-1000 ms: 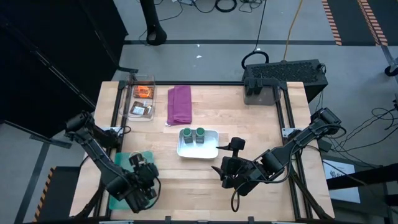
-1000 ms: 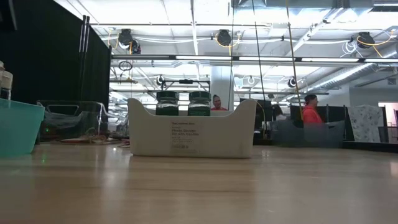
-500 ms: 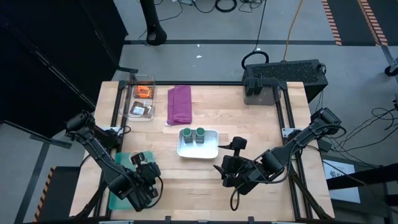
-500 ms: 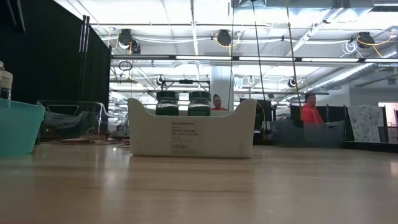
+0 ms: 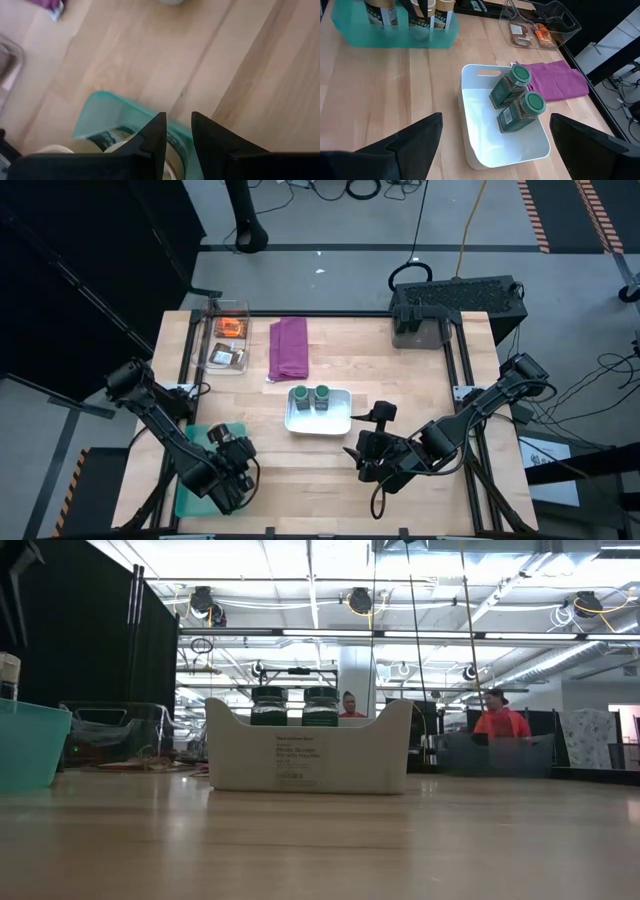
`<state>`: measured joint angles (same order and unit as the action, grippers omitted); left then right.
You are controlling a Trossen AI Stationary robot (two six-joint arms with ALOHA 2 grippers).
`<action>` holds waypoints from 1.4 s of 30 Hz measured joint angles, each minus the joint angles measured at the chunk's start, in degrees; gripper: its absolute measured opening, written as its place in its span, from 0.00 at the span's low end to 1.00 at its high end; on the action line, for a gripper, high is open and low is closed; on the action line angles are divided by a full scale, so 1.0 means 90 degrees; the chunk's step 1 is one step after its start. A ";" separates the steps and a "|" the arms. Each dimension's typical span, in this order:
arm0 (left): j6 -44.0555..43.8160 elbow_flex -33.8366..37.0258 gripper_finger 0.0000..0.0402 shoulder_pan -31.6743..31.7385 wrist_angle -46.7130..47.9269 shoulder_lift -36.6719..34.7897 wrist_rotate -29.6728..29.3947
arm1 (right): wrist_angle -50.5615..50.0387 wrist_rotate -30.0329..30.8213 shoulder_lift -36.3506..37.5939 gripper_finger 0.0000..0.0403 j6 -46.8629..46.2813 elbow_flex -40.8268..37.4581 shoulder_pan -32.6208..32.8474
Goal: Sort spices by type
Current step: Put the brown seasoning bottle into the blue bin, then return to Home Position
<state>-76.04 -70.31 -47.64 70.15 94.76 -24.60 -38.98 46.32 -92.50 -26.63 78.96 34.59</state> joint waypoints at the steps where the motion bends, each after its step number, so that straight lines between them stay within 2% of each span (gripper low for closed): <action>1: -0.0001 0.0001 0.24 0.0000 -0.0009 0.0000 0.0097 | -0.0006 -0.0004 -0.0001 0.87 -0.0036 0.0000 0.0001; 14: -0.0018 -0.0004 0.24 -0.0070 0.0165 -0.0005 0.1401 | -0.0012 -0.0018 -0.0001 0.87 -0.0136 0.0000 0.0002; 21: 0.0053 -0.0076 0.24 -0.0085 0.0164 -0.0005 0.1397 | -0.0047 0.0085 -0.0001 0.87 -0.0004 0.0000 -0.0007; 24: 0.0283 -0.0244 0.24 -0.0139 0.0108 -0.0005 0.1060 | 0.0053 0.0395 -0.0001 0.87 0.0399 0.0000 -0.0024; 29: 0.0767 -0.0566 0.24 -0.0309 0.0000 -0.0005 -0.0118 | 0.0671 0.0334 -0.0001 0.87 0.1144 0.0000 -0.0092; 33: 0.2073 -0.0657 0.24 -0.0412 -0.1095 -0.0005 -0.1697 | 0.0973 0.0279 -0.0001 0.87 0.1527 0.0002 -0.0135; 35: 0.3095 -0.0657 0.24 -0.0370 -0.1886 -0.0005 -0.2064 | 0.1075 0.0180 -0.0001 0.87 0.1668 0.0002 -0.0179; 38: 0.4824 -0.0657 0.24 -0.0153 -0.3259 -0.0005 -0.2158 | 0.1423 0.0063 -0.0001 0.87 0.2071 0.0002 -0.0264; 42: 0.7458 -0.0524 0.24 0.0197 -0.5086 -0.0005 -0.1820 | 0.2141 -0.0702 -0.0001 0.87 0.2811 0.0002 -0.0479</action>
<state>-8.92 -75.03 -45.86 24.38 94.72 -40.98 -19.71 40.00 -92.51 -1.33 78.98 30.28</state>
